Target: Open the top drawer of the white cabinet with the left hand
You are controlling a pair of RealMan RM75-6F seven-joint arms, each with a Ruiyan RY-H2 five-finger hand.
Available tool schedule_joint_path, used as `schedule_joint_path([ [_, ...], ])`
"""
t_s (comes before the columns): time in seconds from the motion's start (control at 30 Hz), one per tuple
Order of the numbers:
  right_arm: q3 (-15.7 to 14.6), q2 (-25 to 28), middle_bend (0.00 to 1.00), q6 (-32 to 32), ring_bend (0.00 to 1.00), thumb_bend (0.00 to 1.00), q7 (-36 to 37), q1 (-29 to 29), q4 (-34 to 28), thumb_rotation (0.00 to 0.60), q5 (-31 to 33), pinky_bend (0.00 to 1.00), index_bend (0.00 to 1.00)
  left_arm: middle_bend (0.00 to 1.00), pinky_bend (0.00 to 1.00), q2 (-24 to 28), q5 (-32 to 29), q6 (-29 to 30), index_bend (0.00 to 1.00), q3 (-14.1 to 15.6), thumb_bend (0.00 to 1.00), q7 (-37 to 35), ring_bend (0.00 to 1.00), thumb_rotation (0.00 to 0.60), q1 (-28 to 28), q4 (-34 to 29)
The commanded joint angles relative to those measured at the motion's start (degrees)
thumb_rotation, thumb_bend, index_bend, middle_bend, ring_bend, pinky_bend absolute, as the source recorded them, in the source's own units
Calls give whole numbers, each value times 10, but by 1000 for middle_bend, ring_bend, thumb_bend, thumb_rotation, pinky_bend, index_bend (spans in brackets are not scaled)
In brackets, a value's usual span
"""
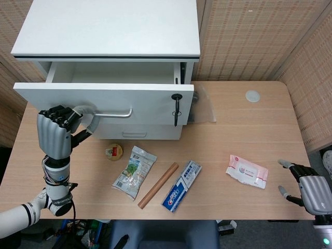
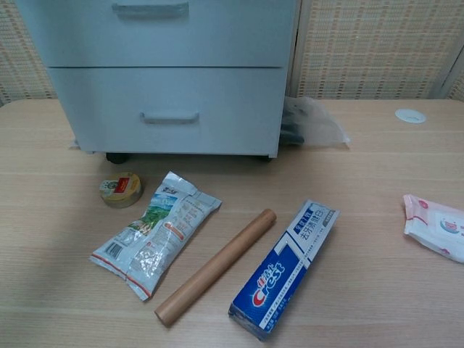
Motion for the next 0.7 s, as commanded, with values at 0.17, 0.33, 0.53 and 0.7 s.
schedule_joint_path([
  [0.17,0,0,325,0,305,216,0,0,1,600,0,307,228,1000,1000,4,7,0,467,1,143,6,968,600,4,-10],
  [0.33,0,0,325,1,305,216,1,-1,1,600,0,307,228,1000,1000,3,8,-2,429,1,142,9,968,600,4,-11],
  [0.53,1,-2,325,1,305,216,2,0,3,600,2,307,228,1000,1000,0,10,-3,415,2,142,9,968,600,6,-9],
  [0.7,1,-2,325,1,305,216,2,0,4,600,2,307,228,1000,1000,-1,14,-1,398,4,131,11,968,600,9,-8],
])
